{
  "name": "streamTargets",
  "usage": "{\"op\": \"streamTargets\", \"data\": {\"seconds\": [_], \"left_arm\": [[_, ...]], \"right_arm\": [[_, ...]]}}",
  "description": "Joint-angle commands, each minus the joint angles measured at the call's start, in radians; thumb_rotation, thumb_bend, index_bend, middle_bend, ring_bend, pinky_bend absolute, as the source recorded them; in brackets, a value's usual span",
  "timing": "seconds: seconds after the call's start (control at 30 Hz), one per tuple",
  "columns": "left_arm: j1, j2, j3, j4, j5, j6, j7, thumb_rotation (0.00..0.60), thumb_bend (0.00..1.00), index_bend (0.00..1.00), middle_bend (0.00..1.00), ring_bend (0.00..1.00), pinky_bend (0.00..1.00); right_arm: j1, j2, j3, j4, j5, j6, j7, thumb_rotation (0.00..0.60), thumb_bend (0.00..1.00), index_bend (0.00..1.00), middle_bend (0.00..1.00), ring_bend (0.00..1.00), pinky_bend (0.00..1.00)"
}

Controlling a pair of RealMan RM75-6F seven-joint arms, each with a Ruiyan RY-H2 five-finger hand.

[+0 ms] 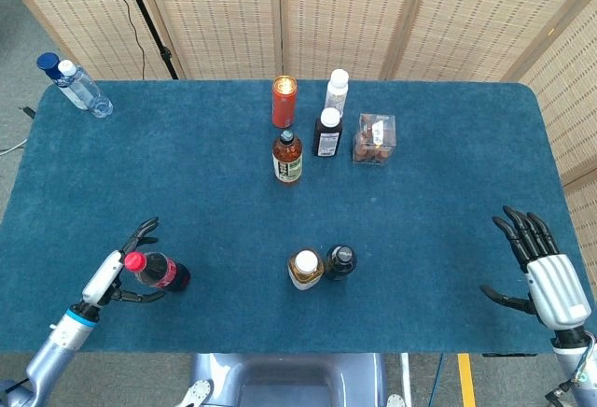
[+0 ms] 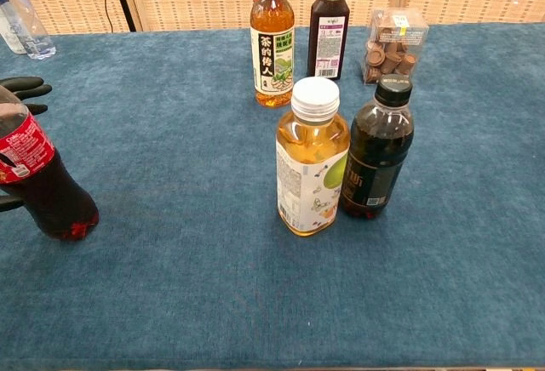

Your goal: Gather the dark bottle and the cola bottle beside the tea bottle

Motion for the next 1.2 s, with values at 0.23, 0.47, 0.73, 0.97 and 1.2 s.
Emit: {"op": "streamTargets", "data": {"seconds": [0.23, 0.47, 0.73, 0.97, 1.2], "left_arm": [[-0.003, -0.069, 0.015, 0.055, -0.014, 0.009, 0.033, 0.600, 0.32, 0.34, 0.29, 0.39, 0.49], [-0.013, -0.071, 0.009, 0.025, -0.020, 0.032, 0.064, 0.600, 0.33, 0.42, 0.36, 0.43, 0.52], [-0.083, -0.064, 0.003, -0.092, 0.023, 0.030, 0.161, 0.600, 0.32, 0.42, 0.36, 0.43, 0.52], [-0.146, -0.097, -0.013, -0.187, 0.023, -0.040, 0.258, 0.600, 0.31, 0.42, 0.36, 0.43, 0.52], [-0.189, -0.165, -0.026, -0.199, 0.001, -0.117, 0.343, 0.600, 0.31, 0.42, 0.36, 0.43, 0.52]], "right_arm": [[-0.003, -0.001, 0.008, 0.000, -0.001, -0.007, -0.001, 0.600, 0.00, 0.00, 0.00, 0.00, 0.00], [-0.004, -0.003, 0.013, 0.000, -0.001, -0.016, -0.004, 0.600, 0.00, 0.00, 0.00, 0.00, 0.00], [-0.006, -0.004, 0.018, -0.002, -0.001, -0.021, -0.010, 0.600, 0.00, 0.00, 0.00, 0.00, 0.00], [-0.007, -0.006, 0.022, -0.001, 0.002, -0.028, -0.013, 0.600, 0.00, 0.00, 0.00, 0.00, 0.00], [-0.007, -0.009, 0.025, 0.000, 0.003, -0.034, -0.017, 0.600, 0.00, 0.00, 0.00, 0.00, 0.00]]}}
